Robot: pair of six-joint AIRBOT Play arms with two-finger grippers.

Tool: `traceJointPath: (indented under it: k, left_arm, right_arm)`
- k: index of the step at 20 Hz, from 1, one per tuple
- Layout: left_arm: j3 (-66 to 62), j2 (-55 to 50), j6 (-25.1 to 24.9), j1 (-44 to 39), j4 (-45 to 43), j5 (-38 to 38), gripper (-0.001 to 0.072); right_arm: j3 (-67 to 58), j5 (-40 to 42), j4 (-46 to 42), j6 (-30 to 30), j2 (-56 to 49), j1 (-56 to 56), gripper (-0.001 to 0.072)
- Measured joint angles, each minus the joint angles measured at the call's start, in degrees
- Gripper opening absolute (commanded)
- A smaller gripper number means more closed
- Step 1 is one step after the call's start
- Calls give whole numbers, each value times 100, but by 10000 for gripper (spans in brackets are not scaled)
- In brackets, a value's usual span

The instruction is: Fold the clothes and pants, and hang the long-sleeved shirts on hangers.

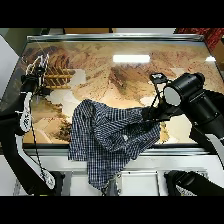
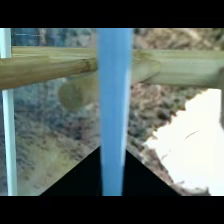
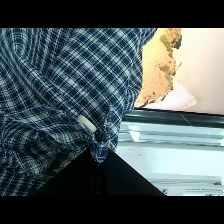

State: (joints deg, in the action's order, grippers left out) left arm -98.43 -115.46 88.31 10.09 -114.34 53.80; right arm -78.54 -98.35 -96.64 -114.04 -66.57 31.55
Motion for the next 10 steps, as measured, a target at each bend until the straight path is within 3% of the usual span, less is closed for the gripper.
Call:
traceJointPath:
  k: [10]
  left_arm:
    - [0, 1117, -37, -208, 9, 483, 16]
  right_arm:
    - [0, 2, 0, 0, 0, 0, 20]
